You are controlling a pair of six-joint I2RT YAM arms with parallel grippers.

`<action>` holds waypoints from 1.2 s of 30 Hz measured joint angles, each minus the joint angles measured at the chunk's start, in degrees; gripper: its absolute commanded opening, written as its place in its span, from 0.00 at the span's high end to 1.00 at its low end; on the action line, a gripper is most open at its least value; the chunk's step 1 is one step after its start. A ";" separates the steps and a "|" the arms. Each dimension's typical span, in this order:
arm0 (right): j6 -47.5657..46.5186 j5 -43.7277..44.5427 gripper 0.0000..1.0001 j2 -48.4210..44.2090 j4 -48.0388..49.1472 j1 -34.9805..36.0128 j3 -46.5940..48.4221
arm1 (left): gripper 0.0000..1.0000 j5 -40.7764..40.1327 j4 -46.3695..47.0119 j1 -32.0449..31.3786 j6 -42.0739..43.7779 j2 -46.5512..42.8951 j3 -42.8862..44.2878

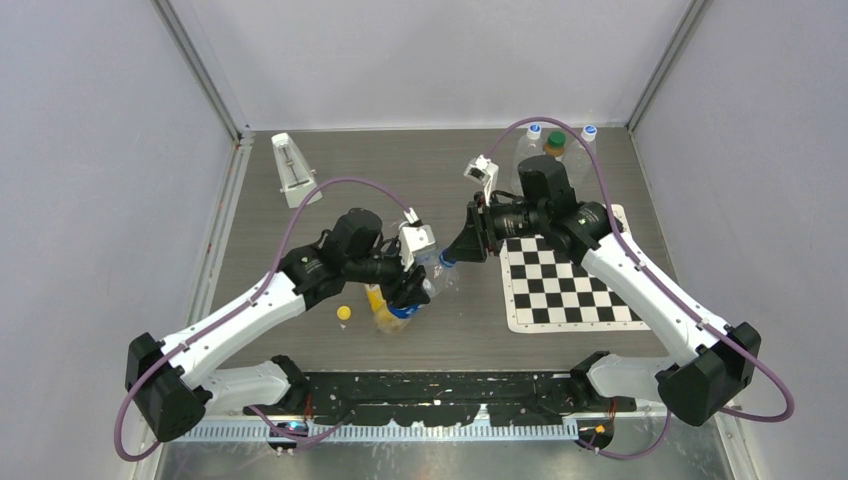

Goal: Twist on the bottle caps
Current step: Screw the bottle cap onto the plastic bottle.

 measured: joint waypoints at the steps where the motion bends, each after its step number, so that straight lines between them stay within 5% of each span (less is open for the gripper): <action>1: 0.31 0.44 0.99 0.46 -0.31 0.00 0.39 | 1.00 -0.92 0.07 -0.04 0.09 -0.02 0.00; 16: 11.58 9.86 1.00 1.66 2.45 0.04 1.62 | 1.00 -11.98 13.49 -1.55 -1.68 -2.45 -6.58; 36: 18.05 21.11 1.00 3.10 -5.79 0.50 9.92 | 1.00 -29.00 15.30 -7.30 4.68 1.40 -1.66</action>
